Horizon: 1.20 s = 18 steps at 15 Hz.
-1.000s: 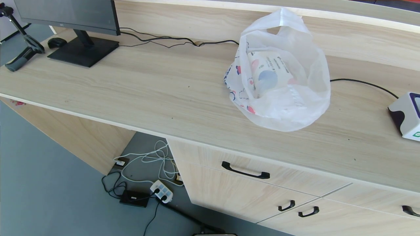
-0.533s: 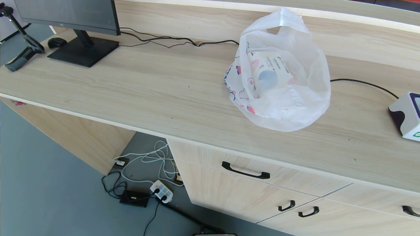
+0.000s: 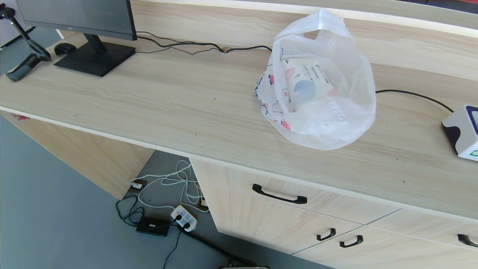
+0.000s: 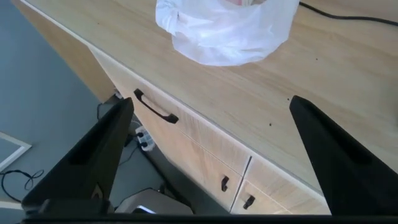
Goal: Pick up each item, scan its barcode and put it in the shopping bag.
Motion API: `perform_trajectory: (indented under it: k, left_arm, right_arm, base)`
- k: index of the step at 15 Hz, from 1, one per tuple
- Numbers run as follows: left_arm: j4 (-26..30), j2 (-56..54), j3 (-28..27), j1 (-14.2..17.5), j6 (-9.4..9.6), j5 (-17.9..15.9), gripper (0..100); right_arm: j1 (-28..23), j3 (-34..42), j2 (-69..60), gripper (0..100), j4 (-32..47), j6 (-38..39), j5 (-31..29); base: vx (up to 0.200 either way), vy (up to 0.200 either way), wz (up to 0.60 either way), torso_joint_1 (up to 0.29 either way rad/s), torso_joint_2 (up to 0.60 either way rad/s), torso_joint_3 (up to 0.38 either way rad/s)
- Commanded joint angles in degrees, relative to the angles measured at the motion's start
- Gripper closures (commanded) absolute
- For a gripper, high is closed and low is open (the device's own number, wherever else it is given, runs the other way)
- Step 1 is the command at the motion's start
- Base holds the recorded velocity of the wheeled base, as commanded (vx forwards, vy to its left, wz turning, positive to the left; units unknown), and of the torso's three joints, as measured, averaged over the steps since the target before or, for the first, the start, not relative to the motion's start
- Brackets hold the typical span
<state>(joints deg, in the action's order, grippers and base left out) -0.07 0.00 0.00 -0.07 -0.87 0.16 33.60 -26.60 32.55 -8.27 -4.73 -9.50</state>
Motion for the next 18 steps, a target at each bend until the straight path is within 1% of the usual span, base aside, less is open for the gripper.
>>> perform_trajectory:
  k: [1,2,8,12,15,17,18]
  left_arm:
    - [0.0,0.0,0.0,0.0,-0.01,0.0,0]
    - [0.0,0.0,0.0,0.0,-0.01,0.0,0]
    - [0.0,0.0,0.0,0.1,-0.01,0.0,0]
    - [0.0,0.0,0.0,0.1,-0.01,0.0,0]
    - [0.1,0.0,0.0,0.1,-0.01,0.0,0]
    - [0.2,0.0,-0.1,0.0,0.07,0.0,0]
    - [0.2,0.0,-0.1,0.0,0.07,0.0,0]
  right_arm:
    - [0.1,0.1,-0.4,0,-0.1,-0.1,0.5]
    - [0.1,0.3,-1.1,0,-0.1,0.1,1.7]
    - [0.2,1.2,-2.8,0,-0.1,0.2,2.8]
    - [0.2,0.6,-2.2,0,-0.1,0.0,3.7]
    - [-0.1,3.0,-2.0,0,0.0,3.3,3.1]
    - [-0.6,3.2,-0.2,0,-0.1,5.1,2.5]
    - [-2.8,3.1,0.0,0,-0.1,6.1,0.8]
  base:
    - [0.0,0.0,0.0,0.0,0.0,0.0]
    - [0.0,0.0,0.0,0.0,0.0,0.0]
    - [0.0,0.0,-0.6,0.003,0.0,-0.001]
    - [0.0,0.0,0.0,0.0,0.0,0.0]
    - [0.0,0.0,0.0,0.0,0.0,0.0]
    - [0.0,-0.2,0.0,0.002,0.0,0.005]
    - [0.0,-0.2,0.0,0.002,0.0,0.007]
